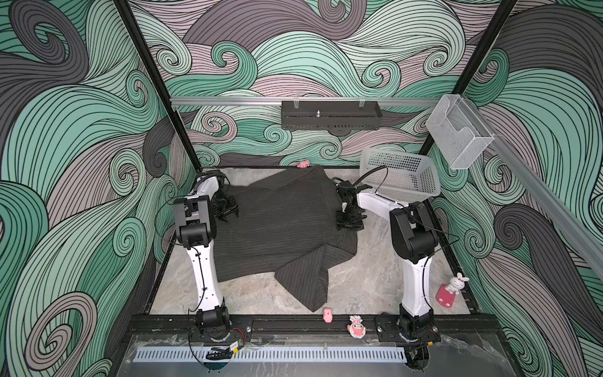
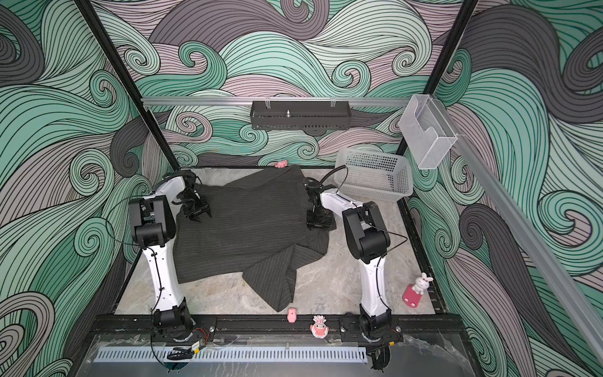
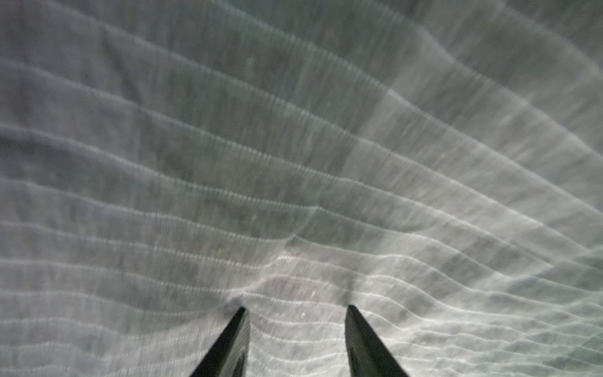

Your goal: Fold and stack the long sleeve shirts

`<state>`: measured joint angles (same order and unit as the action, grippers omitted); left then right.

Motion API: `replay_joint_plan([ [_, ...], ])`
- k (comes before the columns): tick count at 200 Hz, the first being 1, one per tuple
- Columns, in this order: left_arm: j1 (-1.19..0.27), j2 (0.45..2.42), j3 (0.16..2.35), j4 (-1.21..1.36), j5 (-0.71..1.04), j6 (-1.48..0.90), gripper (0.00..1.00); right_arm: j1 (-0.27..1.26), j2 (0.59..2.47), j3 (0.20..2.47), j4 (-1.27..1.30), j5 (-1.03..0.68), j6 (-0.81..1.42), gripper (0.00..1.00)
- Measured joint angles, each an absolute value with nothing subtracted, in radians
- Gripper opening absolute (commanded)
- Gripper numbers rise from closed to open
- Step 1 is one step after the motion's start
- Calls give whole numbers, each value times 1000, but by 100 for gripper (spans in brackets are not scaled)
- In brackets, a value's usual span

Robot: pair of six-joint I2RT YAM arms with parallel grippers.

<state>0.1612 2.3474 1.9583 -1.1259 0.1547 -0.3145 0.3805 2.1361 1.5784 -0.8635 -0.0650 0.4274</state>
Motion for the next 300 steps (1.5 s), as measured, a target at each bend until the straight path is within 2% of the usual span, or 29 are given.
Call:
replay_joint_plan([
  [43, 161, 2577, 2385, -1212, 197, -286, 50, 358, 2221, 1719, -883, -70, 439, 48],
  [72, 161, 2602, 2442, -1237, 237, -277, 53, 360, 2216, 1723, -881, -80, 442, 51],
  [90, 160, 2514, 2301, -1209, 251, -273, 56, 373, 2166, 1681, -884, -75, 437, 54],
  [111, 161, 2318, 2073, -1174, 257, -275, 57, 419, 2038, 1620, -900, -63, 426, 57],
  [136, 163, 2032, 1853, -1111, 264, -292, 57, 530, 1897, 1605, -904, -70, 419, 61],
  [162, 177, 1789, 1654, -1042, 286, -328, 57, 650, 1870, 1600, -900, -88, 420, 63],
  [222, 229, 1627, 1343, -982, 307, -360, 57, 778, 1895, 1443, -892, -86, 492, 65],
  [238, 229, 1583, 1311, -978, 308, -360, 56, 793, 1894, 1399, -875, -93, 527, 58],
  [250, 229, 1552, 1300, -973, 311, -361, 56, 804, 1894, 1372, -854, -108, 548, 47],
  [279, 229, 1488, 1272, -962, 317, -361, 55, 831, 1884, 1316, -775, -150, 587, 11],
  [289, 229, 1474, 1261, -960, 319, -361, 55, 845, 1864, 1285, -751, -162, 599, 1],
  [300, 229, 1462, 1252, -957, 319, -361, 55, 860, 1833, 1250, -736, -172, 607, 0],
])
